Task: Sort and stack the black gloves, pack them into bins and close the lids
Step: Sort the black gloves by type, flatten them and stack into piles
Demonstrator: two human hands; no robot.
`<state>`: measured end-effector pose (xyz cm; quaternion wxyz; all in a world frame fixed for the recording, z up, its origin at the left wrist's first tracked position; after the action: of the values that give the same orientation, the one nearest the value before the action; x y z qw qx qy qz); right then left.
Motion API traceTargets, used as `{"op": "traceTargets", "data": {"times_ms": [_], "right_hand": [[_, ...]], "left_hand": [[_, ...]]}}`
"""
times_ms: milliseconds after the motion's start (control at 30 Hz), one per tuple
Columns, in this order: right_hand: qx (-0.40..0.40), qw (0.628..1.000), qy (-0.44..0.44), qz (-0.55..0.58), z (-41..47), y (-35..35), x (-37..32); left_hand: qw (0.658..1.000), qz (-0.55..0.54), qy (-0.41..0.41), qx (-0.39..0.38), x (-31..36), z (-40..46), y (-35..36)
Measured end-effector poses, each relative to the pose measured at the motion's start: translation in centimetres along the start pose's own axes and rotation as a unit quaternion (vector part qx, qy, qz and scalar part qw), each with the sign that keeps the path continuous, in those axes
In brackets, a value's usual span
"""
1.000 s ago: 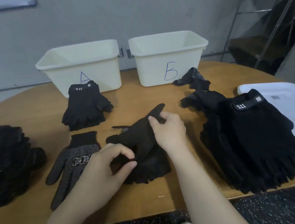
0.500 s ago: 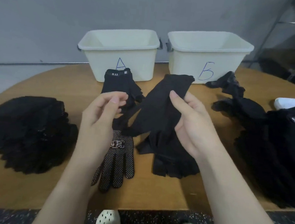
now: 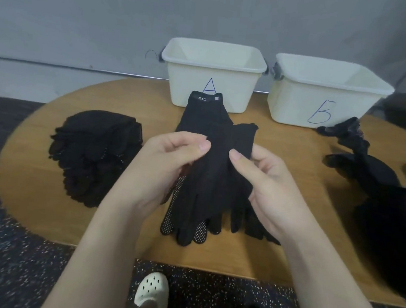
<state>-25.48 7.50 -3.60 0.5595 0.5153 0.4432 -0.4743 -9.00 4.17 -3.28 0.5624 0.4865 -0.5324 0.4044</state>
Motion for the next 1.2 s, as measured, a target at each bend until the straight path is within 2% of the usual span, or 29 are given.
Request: {"op": "traceTargets", "data": {"times_ms": [333,500,633,833,1067,1200], "right_hand": [[-0.022,0.999,0.038,-0.013,-0.5,1.8,1.4],[-0.008,0.998,0.056,-0.038,-0.1,1.7,2.1],[0.018,0.989,0.061,-0.131,0.7,1.2,3.5],[0.014,0.971,0.056,-0.234,1.4,0.8,4.2],[0.019,0.96,0.05,-0.274,2.1,0.8,4.8],[0.023,0.961,0.049,-0.271,2.6,0.8,5.2]], "left_hand": [[1.0,0.004,-0.001,-0.025,0.0,-0.5,-1.8],[0.998,0.045,0.01,0.032,-1.2,0.3,-2.9],[0.991,0.108,0.03,0.072,-2.3,0.7,-3.4],[0.974,0.173,0.061,0.13,-2.8,1.0,-3.4],[0.959,0.211,0.075,0.174,-2.9,1.9,-3.9],[0.962,0.206,0.056,0.173,-3.5,2.3,-4.1]]}}
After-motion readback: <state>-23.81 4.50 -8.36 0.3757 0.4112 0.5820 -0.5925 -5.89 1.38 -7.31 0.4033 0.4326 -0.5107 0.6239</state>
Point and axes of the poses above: each hand's wrist, its own z-axis towards the middle knuckle, its own y-axis out of the palm, x = y × z, the point moved 6 cm from there along z, towards the middle knuckle, and after that the axes turned 5 degrees about x, right-handed, at the moved point
